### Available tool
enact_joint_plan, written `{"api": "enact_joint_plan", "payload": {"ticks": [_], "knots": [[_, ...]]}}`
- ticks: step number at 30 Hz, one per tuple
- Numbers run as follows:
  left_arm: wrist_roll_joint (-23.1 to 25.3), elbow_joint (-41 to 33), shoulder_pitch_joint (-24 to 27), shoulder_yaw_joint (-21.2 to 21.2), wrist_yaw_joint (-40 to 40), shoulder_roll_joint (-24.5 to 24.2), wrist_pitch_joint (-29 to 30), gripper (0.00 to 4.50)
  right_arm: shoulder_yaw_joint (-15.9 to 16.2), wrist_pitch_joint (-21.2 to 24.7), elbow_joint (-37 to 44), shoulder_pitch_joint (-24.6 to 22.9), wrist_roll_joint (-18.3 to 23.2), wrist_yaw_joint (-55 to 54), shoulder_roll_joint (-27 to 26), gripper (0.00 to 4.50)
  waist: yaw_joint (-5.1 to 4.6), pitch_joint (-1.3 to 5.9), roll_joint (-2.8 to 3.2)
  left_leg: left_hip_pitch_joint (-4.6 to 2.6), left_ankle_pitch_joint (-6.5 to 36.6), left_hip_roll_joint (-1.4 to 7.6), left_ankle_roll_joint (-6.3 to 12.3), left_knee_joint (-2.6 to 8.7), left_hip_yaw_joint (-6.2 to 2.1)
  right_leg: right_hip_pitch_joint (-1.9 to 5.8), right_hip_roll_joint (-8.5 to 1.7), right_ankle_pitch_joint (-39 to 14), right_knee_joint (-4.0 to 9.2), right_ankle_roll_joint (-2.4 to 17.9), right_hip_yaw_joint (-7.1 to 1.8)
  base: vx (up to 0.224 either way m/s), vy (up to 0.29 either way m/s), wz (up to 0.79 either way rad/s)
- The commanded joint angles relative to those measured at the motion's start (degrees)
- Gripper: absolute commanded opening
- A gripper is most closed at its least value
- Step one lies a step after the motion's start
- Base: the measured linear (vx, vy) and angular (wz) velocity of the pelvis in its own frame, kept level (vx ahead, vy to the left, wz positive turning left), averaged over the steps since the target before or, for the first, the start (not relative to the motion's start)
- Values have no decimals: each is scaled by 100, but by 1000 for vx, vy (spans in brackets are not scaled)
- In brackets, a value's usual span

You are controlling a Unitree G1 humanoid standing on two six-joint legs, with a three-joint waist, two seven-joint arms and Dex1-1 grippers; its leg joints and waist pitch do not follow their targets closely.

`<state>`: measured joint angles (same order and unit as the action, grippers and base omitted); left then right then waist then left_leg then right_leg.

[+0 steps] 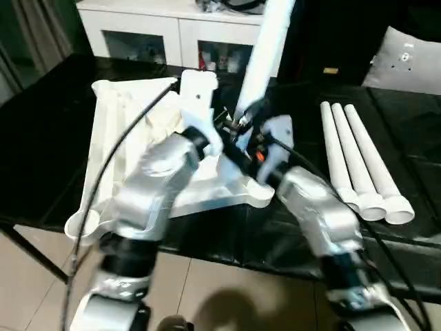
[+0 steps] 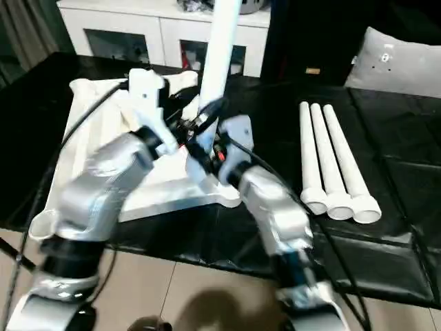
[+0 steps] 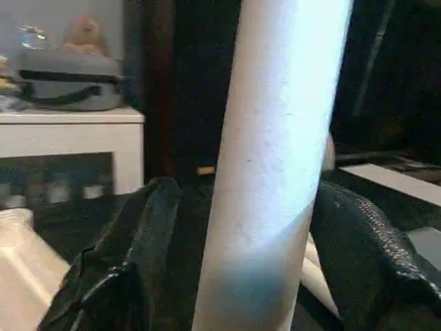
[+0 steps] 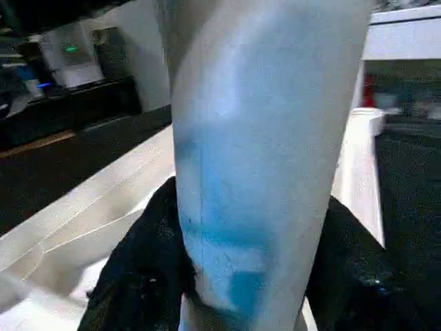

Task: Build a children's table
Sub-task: Pick table leg

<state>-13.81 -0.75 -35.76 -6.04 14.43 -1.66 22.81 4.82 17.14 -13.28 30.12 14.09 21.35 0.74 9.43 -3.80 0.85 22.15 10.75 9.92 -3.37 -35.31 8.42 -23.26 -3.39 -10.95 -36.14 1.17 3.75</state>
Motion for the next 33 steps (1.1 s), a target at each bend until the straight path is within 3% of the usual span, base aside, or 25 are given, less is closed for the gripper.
{"api": "enact_joint_plan", "payload": {"ticks": [1, 14, 27, 33], "knots": [[126, 90, -66, 71, -147, -13, -86, 287, -110, -147, -8, 90, -86, -149, -11, 187, -17, 465, 10, -53, 786, 278, -197, 451, -78, 315, -500, -735, 404, 751, -306, 0, 0, 0], [163, 184, -8, -67, -25, 96, -160, 188, 26, -305, -50, 32, -298, -251, -57, 187, -48, 457, 54, -65, 986, 283, -214, 460, -84, 316, -491, -656, 406, 815, -310, 0, 0, 0], [194, 275, -43, 25, -52, 98, -292, 182, 110, -314, -34, 21, -429, -198, -32, 186, -100, 457, 39, -58, 938, 282, -183, 461, -84, 331, -495, -575, 398, 870, -310, 0, 0, 0], [655, 321, -115, -188, 40, -242, -683, 180, 101, -304, -14, 9, -453, -156, -24, 186, -123, 452, 50, -65, 988, 289, -170, 470, -85, 323, -496, -628, 404, 856, -310, 0, 0, 0]]}}
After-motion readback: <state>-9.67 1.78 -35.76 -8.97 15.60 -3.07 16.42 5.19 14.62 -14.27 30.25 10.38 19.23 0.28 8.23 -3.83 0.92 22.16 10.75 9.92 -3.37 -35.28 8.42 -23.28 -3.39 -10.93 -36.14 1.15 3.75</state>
